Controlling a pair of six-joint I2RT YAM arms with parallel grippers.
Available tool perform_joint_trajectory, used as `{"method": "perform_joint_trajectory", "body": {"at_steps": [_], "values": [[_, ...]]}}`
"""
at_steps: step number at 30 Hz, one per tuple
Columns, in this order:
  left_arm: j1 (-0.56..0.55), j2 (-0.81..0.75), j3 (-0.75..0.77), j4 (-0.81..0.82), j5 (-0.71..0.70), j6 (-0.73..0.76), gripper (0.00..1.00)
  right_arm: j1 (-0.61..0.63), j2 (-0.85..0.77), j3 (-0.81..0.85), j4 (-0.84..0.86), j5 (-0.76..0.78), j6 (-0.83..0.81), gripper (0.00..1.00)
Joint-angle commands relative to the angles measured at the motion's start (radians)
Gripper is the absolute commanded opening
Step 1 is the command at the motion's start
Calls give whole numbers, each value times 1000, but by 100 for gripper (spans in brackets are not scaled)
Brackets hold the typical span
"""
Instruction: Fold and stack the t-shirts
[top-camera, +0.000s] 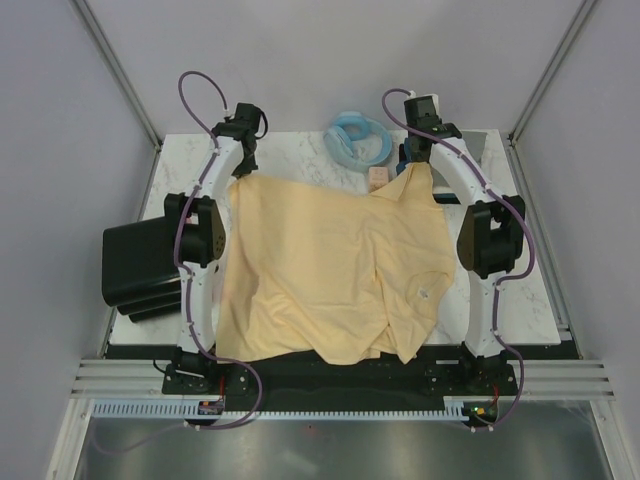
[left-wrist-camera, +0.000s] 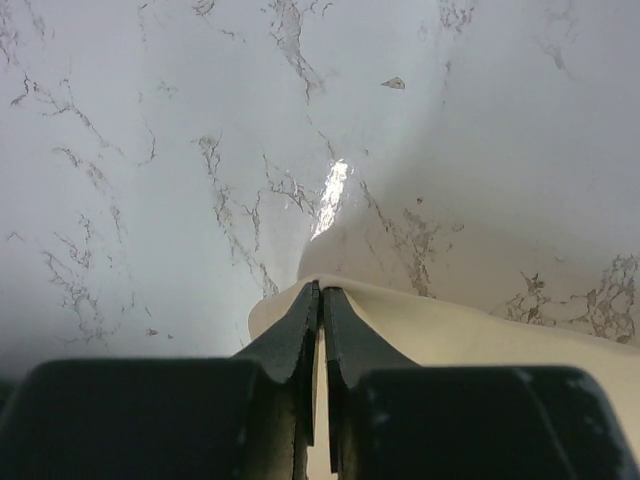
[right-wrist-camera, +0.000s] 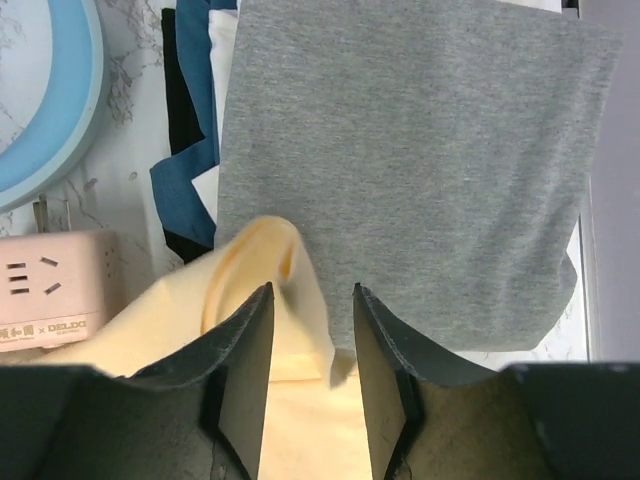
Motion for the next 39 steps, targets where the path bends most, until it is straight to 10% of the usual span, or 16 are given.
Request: {"method": "perform_joint_trajectory", "body": {"at_steps": [1, 11, 27, 39], "values": [[13, 3, 40, 5, 7, 24, 11, 6, -6, 37, 7, 13, -5, 46], [13, -132, -2, 14, 4, 11, 36, 6, -185, -52, 17, 44, -25, 46], [-65, -670, -572, 42, 217, -87, 36, 25, -636, -457, -58, -244, 104, 46], [-236, -994, -769, 70, 256, -183, 42, 32, -244, -75, -46, -352, 140, 49]]}}
